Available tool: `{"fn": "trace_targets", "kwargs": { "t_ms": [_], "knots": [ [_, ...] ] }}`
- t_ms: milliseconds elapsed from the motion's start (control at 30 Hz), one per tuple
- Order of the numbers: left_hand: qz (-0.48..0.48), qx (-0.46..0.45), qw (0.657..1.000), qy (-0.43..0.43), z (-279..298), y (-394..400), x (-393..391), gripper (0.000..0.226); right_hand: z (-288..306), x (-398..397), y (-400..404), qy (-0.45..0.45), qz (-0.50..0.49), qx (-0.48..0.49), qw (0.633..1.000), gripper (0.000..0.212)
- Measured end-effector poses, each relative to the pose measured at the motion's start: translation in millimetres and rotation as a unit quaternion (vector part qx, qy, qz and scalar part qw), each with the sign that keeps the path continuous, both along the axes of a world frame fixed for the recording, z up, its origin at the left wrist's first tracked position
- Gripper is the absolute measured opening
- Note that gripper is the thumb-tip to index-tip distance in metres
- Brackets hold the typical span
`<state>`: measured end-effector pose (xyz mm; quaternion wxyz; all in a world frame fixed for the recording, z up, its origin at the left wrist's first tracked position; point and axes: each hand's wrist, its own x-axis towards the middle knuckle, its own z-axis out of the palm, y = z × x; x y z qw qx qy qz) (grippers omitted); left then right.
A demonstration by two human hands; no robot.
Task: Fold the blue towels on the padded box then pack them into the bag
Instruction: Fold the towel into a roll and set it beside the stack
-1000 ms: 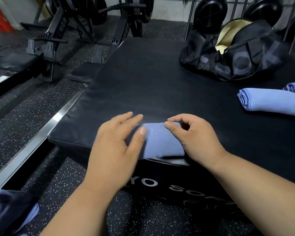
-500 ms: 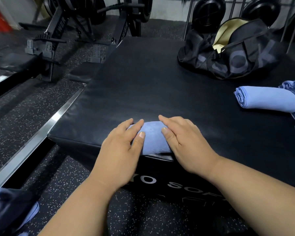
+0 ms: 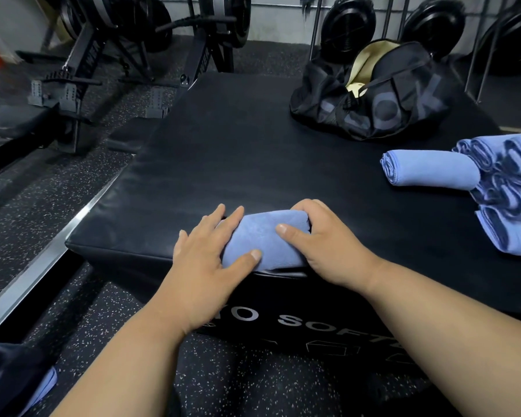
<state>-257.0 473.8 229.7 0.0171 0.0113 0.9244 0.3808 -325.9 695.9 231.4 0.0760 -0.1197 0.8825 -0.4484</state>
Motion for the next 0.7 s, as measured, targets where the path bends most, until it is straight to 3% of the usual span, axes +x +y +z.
{"fn": "trace_targets", "kwargs": {
  "t_ms": [133, 300, 433, 567, 700],
  "knots": [
    [-0.028, 0.041, 0.999, -0.001, 4, 22, -1, 0.075, 11, -1, 36, 0.001, -0.016, 0.000, 1.000, 0.018],
    [-0.076, 0.012, 0.997, 0.004, 0, 54, -5, 0.071, 21, -8, 105, 0.009, -0.085, -0.025, 0.996, 0.019],
    [-0.104, -0.015, 0.994, -0.001, -3, 86, -8, 0.065, 15, -10, 153, 0.062, -0.156, 0.003, 0.986, 0.032],
    [-0.118, 0.015, 0.993, -0.014, -5, 124, -15, 0.068, 5, -8, 175, 0.155, -0.170, 0.085, 0.969, 0.041],
    [-0.127, 0.013, 0.992, -0.021, -5, 159, -21, 0.071, 1, 2, 172, 0.227, -0.090, 0.201, 0.949, 0.048]
  ]
}}
